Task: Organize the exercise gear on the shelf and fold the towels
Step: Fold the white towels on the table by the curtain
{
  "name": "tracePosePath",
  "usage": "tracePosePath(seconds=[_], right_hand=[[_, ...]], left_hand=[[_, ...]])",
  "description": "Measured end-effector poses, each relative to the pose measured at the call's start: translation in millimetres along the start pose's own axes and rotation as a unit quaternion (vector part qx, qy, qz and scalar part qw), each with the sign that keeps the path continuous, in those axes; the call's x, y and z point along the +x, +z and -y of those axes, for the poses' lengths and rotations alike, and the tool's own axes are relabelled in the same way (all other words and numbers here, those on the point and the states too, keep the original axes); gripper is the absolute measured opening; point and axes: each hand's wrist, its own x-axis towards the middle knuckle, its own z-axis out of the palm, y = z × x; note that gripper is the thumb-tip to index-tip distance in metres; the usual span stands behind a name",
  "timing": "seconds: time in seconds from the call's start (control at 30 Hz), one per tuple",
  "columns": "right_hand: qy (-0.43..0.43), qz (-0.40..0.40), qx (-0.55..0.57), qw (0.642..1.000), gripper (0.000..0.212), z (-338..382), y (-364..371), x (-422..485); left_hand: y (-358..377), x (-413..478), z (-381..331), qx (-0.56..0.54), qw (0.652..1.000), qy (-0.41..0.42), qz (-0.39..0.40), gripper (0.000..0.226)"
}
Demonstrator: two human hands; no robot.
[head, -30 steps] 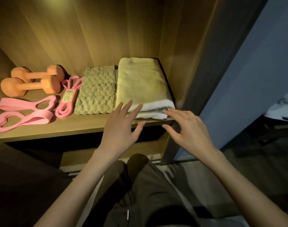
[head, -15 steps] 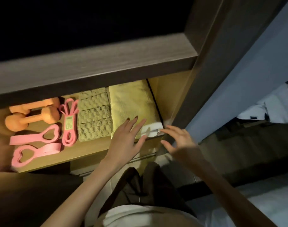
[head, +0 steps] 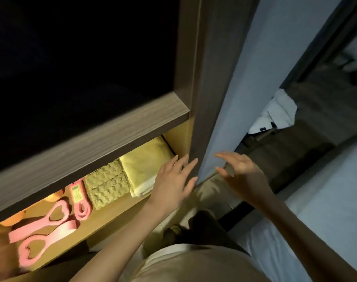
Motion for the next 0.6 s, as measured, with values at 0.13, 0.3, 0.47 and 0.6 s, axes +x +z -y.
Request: tracePosePath(seconds=[0.13,0.3,0.47,0.6], right_hand=[[0.088,-0.004,0.011,0.996,0.036,-18,-21,-7],[0.119,-0.007,0.004,0.993,0.039,-57,-49,-13],[0.154,-0.014,-0.004,0.988,0.038,-112,-77,-1],[0.182,-0.055,0.000,0.982,0.034,-177,-97,15]], left_hand=[[3,31,-34,0.001,0.998,0.047,0.032,0.055],[2,73,-81,-0.048,0.992,0.113,0.042,0.051],[7,136,-132,-0.037,0.986,0.157,0.049,0.050],[14,198,-174,-0.012,0.984,0.178,0.026,0.050]])
